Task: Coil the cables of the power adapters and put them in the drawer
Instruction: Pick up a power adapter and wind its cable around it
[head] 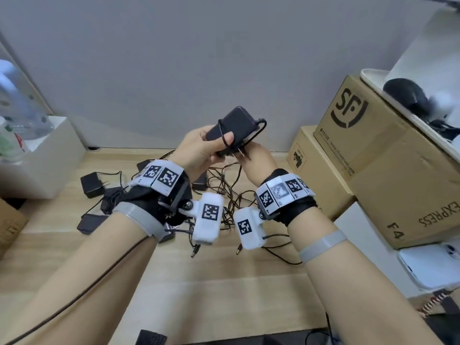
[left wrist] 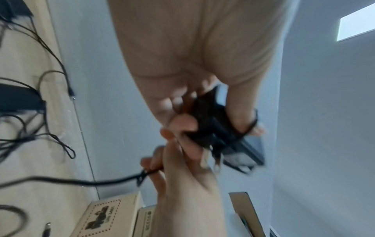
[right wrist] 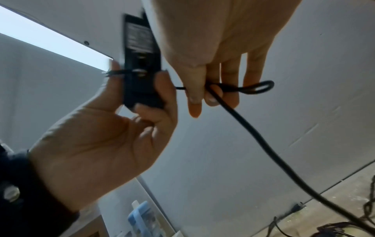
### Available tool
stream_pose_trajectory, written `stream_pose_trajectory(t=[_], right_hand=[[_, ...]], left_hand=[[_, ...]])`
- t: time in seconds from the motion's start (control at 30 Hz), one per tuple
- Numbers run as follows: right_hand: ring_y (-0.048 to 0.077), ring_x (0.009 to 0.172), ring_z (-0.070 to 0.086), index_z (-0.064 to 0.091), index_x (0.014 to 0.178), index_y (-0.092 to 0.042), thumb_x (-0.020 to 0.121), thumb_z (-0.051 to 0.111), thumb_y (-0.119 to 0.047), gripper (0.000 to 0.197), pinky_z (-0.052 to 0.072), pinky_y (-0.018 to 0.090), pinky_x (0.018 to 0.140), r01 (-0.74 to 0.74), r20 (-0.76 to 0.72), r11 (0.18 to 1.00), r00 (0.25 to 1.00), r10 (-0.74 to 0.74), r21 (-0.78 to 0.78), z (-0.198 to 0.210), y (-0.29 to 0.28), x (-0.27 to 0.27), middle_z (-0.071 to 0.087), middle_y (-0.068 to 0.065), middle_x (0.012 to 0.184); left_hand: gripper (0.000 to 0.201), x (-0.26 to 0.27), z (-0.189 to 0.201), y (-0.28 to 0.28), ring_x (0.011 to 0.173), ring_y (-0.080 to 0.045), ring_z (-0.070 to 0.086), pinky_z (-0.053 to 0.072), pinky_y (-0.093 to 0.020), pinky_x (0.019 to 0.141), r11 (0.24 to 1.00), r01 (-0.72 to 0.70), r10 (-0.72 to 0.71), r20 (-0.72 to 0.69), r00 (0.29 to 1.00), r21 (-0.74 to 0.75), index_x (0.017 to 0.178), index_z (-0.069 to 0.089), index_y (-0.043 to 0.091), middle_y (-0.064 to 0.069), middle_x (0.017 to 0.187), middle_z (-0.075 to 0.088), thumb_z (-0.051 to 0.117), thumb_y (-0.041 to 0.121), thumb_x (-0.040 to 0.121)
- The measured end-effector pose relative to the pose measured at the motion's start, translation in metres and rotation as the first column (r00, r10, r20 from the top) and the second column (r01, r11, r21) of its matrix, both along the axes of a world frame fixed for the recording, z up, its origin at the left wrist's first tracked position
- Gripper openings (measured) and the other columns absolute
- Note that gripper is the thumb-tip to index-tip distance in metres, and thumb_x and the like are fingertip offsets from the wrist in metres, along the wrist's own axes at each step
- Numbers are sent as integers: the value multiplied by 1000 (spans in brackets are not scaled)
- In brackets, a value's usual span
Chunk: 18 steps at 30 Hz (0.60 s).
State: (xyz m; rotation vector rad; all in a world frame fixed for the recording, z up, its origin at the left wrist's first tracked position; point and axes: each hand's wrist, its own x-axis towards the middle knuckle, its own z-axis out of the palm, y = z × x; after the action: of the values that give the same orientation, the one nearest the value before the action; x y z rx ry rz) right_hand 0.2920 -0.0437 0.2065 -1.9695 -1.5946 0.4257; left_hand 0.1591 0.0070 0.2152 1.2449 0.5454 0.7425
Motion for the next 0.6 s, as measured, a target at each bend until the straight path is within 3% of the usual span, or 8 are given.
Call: stream_pose_trajectory(t=[0.07, 0.23, 0.33, 0.43, 0.53, 0.6], right_hand=[[35, 99, 58, 58, 109, -6, 93, 43, -15, 24, 42, 34, 80, -4, -7, 999, 1000, 4, -46, 6, 4, -2, 64, 19, 108], [23, 89, 58, 56, 89, -21, 91, 41, -13, 17, 43, 30, 79, -62, -93, 988, 994, 49, -139, 7, 3, 7, 61, 2, 85], [21, 97, 58, 58, 94, -17, 89, 41, -7, 21, 43, 30, 86, -122, -103, 980, 989, 106, -158, -2, 6, 14, 65, 3, 94], [20, 96, 57, 62, 98, -12, 91, 40, -5, 24, 45, 30, 88, -152, -132, 976, 983, 132, -158, -10, 13, 25, 68, 6, 99], [18, 82, 60, 61, 104, -7, 94, 38, -4, 26, 46, 16, 68, -164, -234, 971, 965, 122, -172, -14, 17, 36, 66, 9, 94], [14, 68, 59, 59, 108, -7, 96, 34, -4, 28, 45, 16, 60, -186, -286, 963, 950, 126, -195, -16, 20, 40, 64, 7, 87]], left_hand=[[3, 9, 7, 0, 61, -9, 52, 39, -14, 49, 996, -85, 85, -6, 996, 15, 90, 58, 9, -3, 77, 56, 59, 8, 87], [17, 16, 3, 11, 64, -12, 50, 41, -15, 48, 989, -140, 143, -56, 988, 54, 102, 51, 2, -6, 81, 56, 55, 13, 90], [21, 24, -7, 19, 65, -12, 51, 42, -18, 50, 979, -181, 190, -112, 975, 89, 106, 50, 3, -4, 82, 56, 58, 14, 89], [20, 34, -15, 28, 66, -12, 51, 41, -22, 54, 968, -210, 235, -192, 953, 139, 102, 50, 7, -2, 82, 56, 61, 15, 87], [25, 43, -19, 38, 66, -11, 52, 41, -24, 57, 957, -245, 277, -228, 933, 157, 105, 49, 8, -2, 83, 56, 63, 16, 86], [25, 49, -21, 46, 66, -11, 52, 41, -23, 57, 945, -274, 312, -243, 919, 177, 105, 49, 8, -1, 84, 56, 63, 16, 86]])
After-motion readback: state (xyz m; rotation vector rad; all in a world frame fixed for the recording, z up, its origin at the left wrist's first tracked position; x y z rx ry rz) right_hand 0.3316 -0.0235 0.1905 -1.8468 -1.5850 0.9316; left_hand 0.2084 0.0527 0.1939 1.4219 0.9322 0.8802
